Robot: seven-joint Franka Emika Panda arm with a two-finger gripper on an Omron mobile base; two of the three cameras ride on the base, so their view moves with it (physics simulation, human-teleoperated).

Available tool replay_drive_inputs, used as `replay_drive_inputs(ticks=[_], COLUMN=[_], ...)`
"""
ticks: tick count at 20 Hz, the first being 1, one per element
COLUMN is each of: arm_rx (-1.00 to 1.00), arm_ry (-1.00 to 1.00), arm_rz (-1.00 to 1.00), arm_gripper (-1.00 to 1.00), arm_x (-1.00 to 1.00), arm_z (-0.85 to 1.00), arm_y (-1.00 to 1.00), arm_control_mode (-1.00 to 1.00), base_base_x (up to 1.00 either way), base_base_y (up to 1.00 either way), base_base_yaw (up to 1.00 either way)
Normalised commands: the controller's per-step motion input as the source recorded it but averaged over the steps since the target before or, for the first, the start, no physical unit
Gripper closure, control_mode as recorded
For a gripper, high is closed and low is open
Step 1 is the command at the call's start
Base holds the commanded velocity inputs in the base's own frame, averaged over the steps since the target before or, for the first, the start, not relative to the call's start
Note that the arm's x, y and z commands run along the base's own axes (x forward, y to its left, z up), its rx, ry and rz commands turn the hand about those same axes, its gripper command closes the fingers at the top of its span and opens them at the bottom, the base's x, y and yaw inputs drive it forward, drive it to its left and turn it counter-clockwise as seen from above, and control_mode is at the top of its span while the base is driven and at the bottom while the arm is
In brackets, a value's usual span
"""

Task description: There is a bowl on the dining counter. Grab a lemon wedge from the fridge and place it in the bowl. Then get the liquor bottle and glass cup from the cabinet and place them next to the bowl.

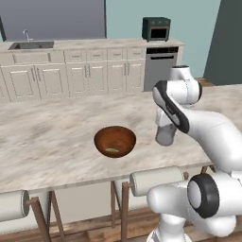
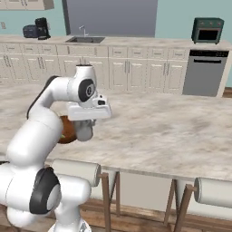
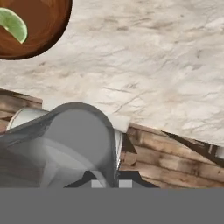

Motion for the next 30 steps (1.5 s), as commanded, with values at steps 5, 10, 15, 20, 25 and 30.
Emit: replay_drive_inputs(ticks=[5, 10, 15, 20, 25, 30], arm_rx=[0.06, 0.03, 0.00, 0.00, 0.00, 0.00], arm_ry=[0.14, 0.21, 0.18, 0.05, 0.00, 0.00], arm_rz=[0.14, 0.14, 0.11, 0.06, 0.03, 0.01], arm_gripper=[1.00, 1.00, 1.00, 1.00, 1.00, 1.00], arm_x=[1.00, 1.00, 0.98, 0.67, 0.20, 0.04], arm_z=[-0.45, -0.53, -0.50, -0.39, -0.29, -0.40], arm_y=[-0.02, 0.00, 0.00, 0.03, 0.03, 0.10], arm_control_mode=[-1.00, -1.00, -1.00, -1.00, -1.00, -1.00], base_base_x=[0.00, 0.00, 0.00, 0.00, 0.00, 0.00], base_base_y=[0.00, 0.00, 0.00, 0.00, 0.00, 0.00], base_base_yaw=[0.00, 0.00, 0.00, 0.00, 0.00, 0.00])
